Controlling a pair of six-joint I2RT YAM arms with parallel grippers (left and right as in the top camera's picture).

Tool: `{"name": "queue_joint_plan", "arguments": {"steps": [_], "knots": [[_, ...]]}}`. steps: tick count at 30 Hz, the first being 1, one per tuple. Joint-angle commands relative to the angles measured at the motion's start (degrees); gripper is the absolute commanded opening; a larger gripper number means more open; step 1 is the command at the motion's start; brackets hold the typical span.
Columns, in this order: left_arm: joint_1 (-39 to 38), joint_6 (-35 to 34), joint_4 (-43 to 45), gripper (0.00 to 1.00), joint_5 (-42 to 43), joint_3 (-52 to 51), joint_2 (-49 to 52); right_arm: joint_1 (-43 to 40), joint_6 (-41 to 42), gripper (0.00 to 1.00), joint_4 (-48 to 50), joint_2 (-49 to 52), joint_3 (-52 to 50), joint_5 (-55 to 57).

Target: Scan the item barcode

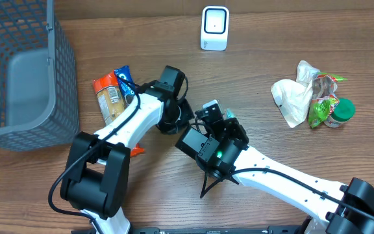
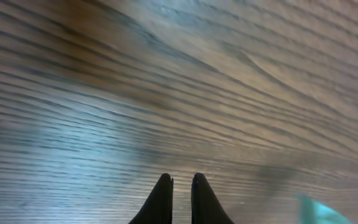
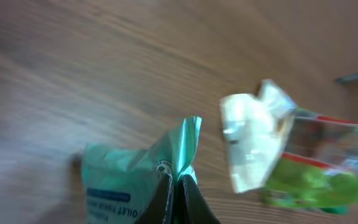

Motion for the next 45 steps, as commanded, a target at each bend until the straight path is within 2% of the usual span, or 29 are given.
{"name": "queue_joint_plan", "arguments": {"steps": [1, 3, 7, 11, 13, 15, 18, 21, 24, 27, 29, 33, 38, 41, 45], "knots": [[1.0, 2.4, -0.1, 0.06, 1.6, -0.5, -0.8, -0.2, 1.2, 0.04, 0.6, 1.0, 1.0, 13.2], [1.3, 2.4, 0.0, 0.06, 1.7, -0.5, -0.8, -0.2, 1.0, 0.04, 3.3, 1.5, 0.4, 16.8], [2.6, 3.8, -0.1, 0.06, 1.7, -0.5, -0.8, -0.9, -2.7, 0.04, 9.5, 3.9, -1.2, 16.5], [5.6, 5.6, -0.8, 0.04, 2.3, -0.5, -0.8, -2.0, -4.2, 0.04, 10.9, 8.5, -1.4, 17.9], [6.8, 7.2, -1.0, 0.04, 3.2, -0.5, -0.8, -2.0, -1.9, 0.04, 10.9, 9.4, -1.4, 19.8], [7.3, 8.4, -1.4, 0.04, 3.2, -0.5, -0.8, -2.0, 3.9, 0.06, 10.3, 8.5, -1.0, 18.6], [6.9, 9.8, -1.4, 0.04, 3.1, -0.5, -0.8, -4.0, 9.1, 0.06, 7.0, 5.5, 0.9, 9.8], [5.9, 9.9, -0.8, 0.05, 3.0, -0.5, -0.8, -9.7, 15.2, 0.07, 2.6, 0.7, 2.5, -2.4], [4.7, 9.9, 0.7, 0.04, 3.2, -0.5, -0.8, -19.6, 15.6, 0.22, 0.6, -4.1, 2.5, -18.8], [2.5, 9.9, 2.8, 0.04, 3.1, -0.5, -0.8, -30.0, 9.3, 0.28, 0.2, -5.6, 2.5, -34.4], [0.3, 9.9, 4.3, 0.04, 3.1, -0.3, -0.8, -37.6, 0.9, 0.35, 0.7, -5.2, 2.4, -47.6], [-3.5, 9.6, 5.1, 0.05, 2.8, 1.4, -0.8, -48.0, -9.0, 0.38, 0.4, -3.7, 2.2, -62.1], [-7.1, 7.9, 6.6, 0.10, 0.6, 3.4, -0.8, -54.3, -16.9, 0.44, 0.3, -1.9, 1.3, -68.2], [-8.8, 6.8, 8.3, 0.13, 0.6, 3.7, -0.8, -55.7, -20.1, 0.53, 1.9, -0.6, -0.2, -68.5], [-10.8, 6.6, 10.3, 0.13, 0.2, 3.7, -0.8, -56.0, -23.6, 0.55, 4.1, 2.4, -0.9, -69.0]]}}
